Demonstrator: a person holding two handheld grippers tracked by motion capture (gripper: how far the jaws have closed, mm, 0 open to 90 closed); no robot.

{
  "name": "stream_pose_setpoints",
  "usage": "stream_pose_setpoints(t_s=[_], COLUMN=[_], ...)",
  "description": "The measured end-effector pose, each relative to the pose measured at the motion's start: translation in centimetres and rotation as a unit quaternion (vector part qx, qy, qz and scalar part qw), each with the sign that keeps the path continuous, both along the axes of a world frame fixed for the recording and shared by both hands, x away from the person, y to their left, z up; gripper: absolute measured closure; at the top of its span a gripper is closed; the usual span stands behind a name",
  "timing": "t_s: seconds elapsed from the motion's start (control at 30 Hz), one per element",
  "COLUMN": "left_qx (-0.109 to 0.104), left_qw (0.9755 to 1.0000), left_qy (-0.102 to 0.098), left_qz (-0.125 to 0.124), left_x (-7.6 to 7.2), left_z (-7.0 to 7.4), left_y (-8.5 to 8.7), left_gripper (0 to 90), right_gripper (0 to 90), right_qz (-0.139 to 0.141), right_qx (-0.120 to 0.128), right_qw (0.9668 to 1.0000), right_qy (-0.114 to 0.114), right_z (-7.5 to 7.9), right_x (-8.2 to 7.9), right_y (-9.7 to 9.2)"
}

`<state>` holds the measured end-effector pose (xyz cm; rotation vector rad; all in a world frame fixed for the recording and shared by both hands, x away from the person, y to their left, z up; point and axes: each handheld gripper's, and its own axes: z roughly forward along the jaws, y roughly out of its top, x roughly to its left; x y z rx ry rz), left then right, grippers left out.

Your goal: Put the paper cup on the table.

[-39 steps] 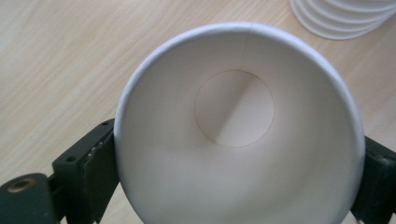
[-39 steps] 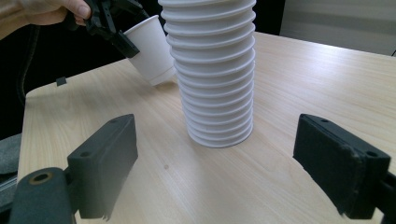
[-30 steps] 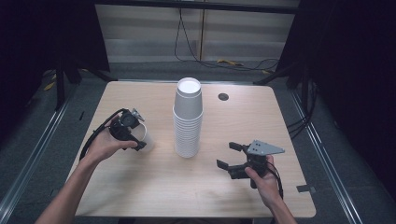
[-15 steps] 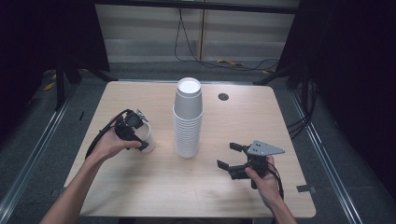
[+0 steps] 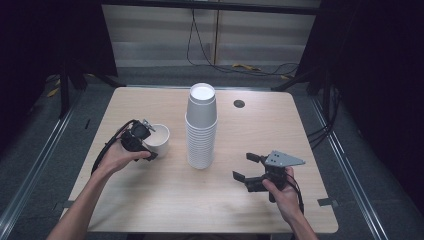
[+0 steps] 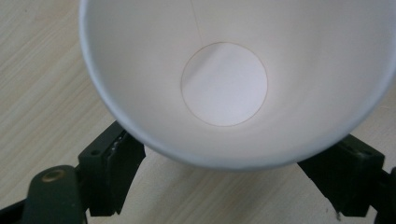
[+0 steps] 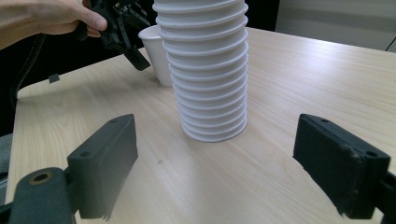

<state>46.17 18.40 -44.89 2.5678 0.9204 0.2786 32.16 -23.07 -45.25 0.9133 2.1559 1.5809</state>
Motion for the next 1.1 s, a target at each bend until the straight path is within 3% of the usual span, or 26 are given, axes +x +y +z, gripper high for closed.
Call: stream_pose_setpoints(t_s=[0.2, 0.37, 0.47, 0.63, 0.77, 0.9, 0.97, 1.1], left_qx=[-0.017, -0.049, -0.058, -0.092, -0.119, -0.123, -0.144, -0.151], left_qw=[0.9999, 0.9988, 0.9981, 0.9951, 0.9925, 0.9918, 0.9889, 0.9863], left_qy=[-0.001, -0.004, -0.016, -0.028, -0.024, -0.030, -0.032, -0.063], left_qz=[-0.001, 0.004, 0.006, 0.021, 0.017, 0.015, 0.019, 0.024], left_x=[-0.3, -1.0, -1.3, -2.0, -2.6, -3.0, -3.4, -4.1], left_z=[-0.5, -0.8, -0.9, -0.9, -1.0, -0.9, -0.8, -0.6], left_y=[0.8, 1.7, 2.2, 2.9, 3.2, 3.3, 3.3, 3.4], left_gripper=[17.1, 17.0, 16.8, 17.7, 17.7, 17.7, 17.7, 17.7], right_gripper=[13.5, 13.5, 13.5, 13.5, 13.5, 13.5, 13.5, 13.5], right_qz=[-0.001, -0.003, -0.006, -0.012, -0.016, -0.018, -0.020, -0.020], right_qx=[-0.004, -0.004, -0.004, -0.008, -0.009, -0.011, -0.011, -0.011], right_qw=[1.0000, 1.0000, 1.0000, 0.9999, 0.9998, 0.9997, 0.9997, 0.9997], right_qy=[0.001, 0.001, 0.003, 0.001, 0.005, 0.008, 0.007, 0.010], right_z=[-0.2, -0.2, -0.3, -0.4, -0.6, -0.7, -0.8, -0.9], right_x=[0.0, 0.0, 0.1, 0.1, 0.2, 0.2, 0.2, 0.2], right_y=[-0.1, -0.1, -0.2, -0.3, -0.4, -0.4, -0.4, -0.5])
